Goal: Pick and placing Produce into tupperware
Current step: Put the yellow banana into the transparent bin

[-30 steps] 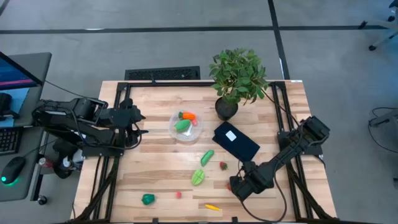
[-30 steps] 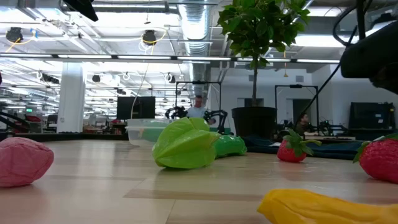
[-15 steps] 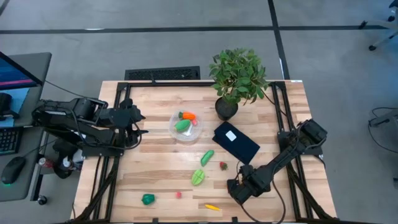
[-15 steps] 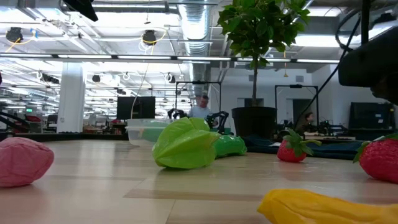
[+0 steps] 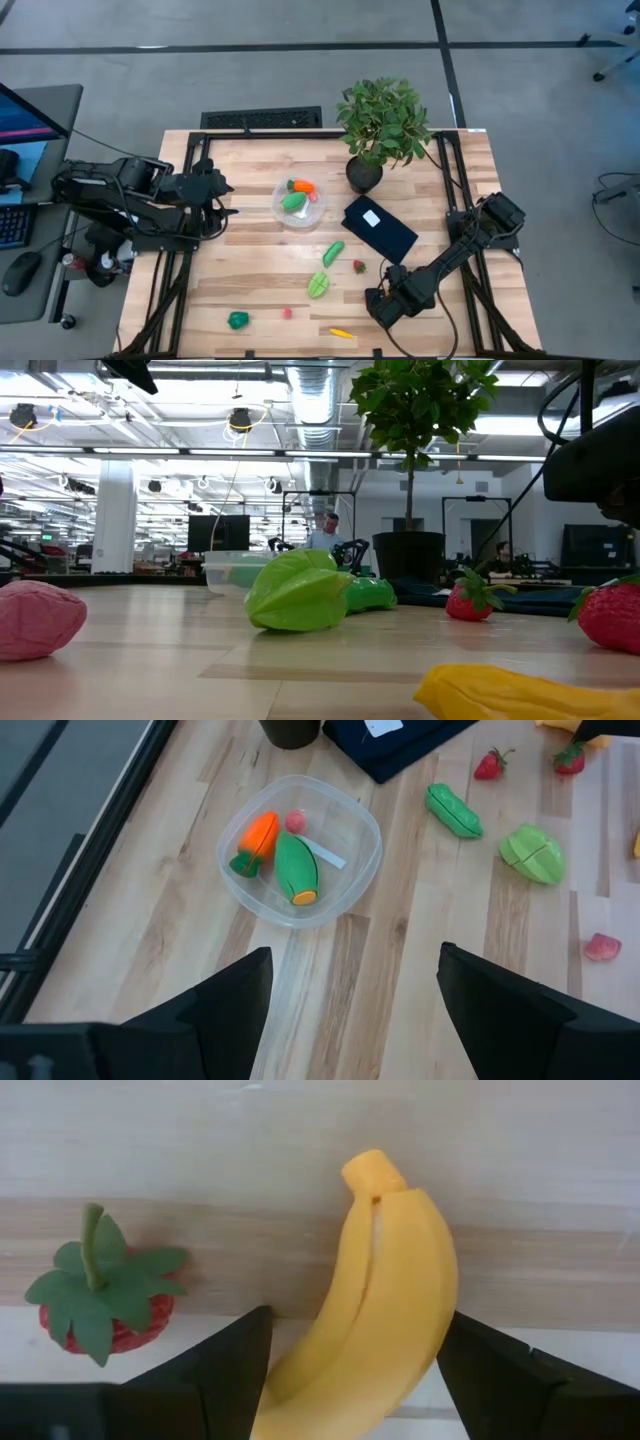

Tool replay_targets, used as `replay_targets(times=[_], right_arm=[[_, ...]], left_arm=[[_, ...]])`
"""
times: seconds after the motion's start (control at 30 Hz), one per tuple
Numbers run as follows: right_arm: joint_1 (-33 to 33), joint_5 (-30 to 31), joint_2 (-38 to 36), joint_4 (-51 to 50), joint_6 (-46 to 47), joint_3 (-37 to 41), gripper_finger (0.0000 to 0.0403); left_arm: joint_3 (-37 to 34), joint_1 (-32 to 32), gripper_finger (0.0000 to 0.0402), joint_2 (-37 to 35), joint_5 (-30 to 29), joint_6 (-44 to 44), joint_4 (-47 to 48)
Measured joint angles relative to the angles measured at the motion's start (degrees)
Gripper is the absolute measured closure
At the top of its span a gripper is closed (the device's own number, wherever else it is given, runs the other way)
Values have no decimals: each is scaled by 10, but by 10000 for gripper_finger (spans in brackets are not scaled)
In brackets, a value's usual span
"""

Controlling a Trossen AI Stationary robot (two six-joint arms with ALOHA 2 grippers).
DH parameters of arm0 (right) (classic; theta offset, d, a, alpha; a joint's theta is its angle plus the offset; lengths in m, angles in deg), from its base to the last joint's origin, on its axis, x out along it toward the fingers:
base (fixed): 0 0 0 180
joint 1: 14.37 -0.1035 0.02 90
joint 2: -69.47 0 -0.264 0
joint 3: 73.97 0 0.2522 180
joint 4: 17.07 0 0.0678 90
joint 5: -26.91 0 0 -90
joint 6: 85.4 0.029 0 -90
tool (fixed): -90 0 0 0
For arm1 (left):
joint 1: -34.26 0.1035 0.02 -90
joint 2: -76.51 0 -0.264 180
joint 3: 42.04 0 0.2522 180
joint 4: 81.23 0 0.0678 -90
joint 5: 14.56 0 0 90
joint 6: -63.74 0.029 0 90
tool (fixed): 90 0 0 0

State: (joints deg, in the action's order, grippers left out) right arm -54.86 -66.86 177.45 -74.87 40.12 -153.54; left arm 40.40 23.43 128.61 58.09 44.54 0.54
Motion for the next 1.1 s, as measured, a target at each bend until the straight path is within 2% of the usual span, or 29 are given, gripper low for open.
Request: replay_targets(times=[0.57, 1.1], right_arm=[[0, -1, 0, 8, 0, 0, 240], [5, -1, 0, 11, -7, 0, 244]], left_arm=[[0, 0, 129, 0, -10, 0, 0], [0, 0, 129, 0, -14, 4, -16]])
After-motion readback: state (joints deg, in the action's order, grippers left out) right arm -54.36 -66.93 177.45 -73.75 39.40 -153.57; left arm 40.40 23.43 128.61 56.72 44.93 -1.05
